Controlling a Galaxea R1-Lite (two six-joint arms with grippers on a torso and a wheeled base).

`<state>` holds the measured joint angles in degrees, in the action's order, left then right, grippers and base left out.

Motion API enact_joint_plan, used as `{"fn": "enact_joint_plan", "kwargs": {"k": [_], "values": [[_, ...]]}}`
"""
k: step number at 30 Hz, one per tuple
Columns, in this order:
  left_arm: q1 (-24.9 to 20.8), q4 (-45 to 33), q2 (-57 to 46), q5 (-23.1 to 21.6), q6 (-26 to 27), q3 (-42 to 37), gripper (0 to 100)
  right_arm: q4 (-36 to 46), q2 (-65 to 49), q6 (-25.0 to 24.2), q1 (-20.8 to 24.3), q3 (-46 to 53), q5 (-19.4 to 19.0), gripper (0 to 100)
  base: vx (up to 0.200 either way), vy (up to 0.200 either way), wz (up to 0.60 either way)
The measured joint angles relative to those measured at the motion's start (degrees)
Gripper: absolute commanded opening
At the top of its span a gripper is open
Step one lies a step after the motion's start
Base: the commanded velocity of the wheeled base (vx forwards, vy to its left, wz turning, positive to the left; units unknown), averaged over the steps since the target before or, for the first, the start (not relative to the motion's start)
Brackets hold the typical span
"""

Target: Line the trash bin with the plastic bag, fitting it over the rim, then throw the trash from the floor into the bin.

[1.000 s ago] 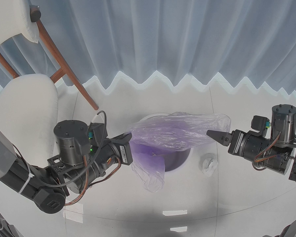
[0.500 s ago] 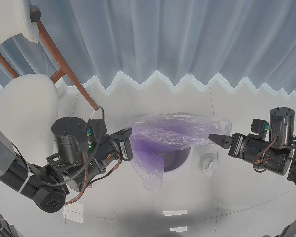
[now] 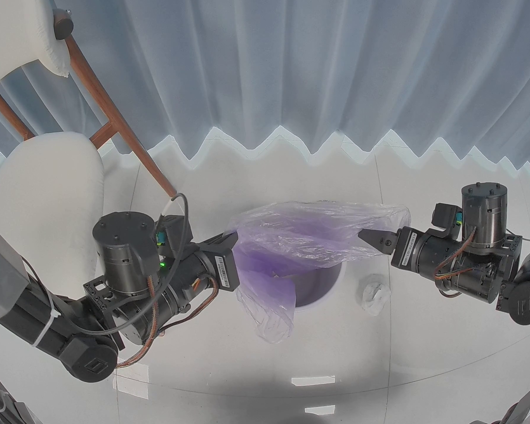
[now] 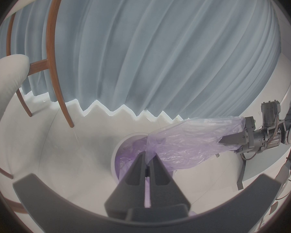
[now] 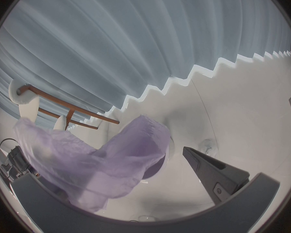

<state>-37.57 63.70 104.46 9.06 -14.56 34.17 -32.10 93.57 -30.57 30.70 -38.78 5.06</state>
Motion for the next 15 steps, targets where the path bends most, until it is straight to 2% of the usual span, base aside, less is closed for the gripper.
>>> {"fn": "enact_joint_plan", "kwargs": {"k": [8,15], "values": [[-0.49,0.98,0.00,-0.11,0.17,-0.29,0,-3.47,1.33,0.59,0.33,-0.88,0.00,0,0.000,0.000,0.00],[-2.34,7.39,0.13,-0.35,1.15,-2.36,0,-10.96,1.10,0.61,1.68,2.78,-0.05,0,0.000,0.000,0.00]]}}
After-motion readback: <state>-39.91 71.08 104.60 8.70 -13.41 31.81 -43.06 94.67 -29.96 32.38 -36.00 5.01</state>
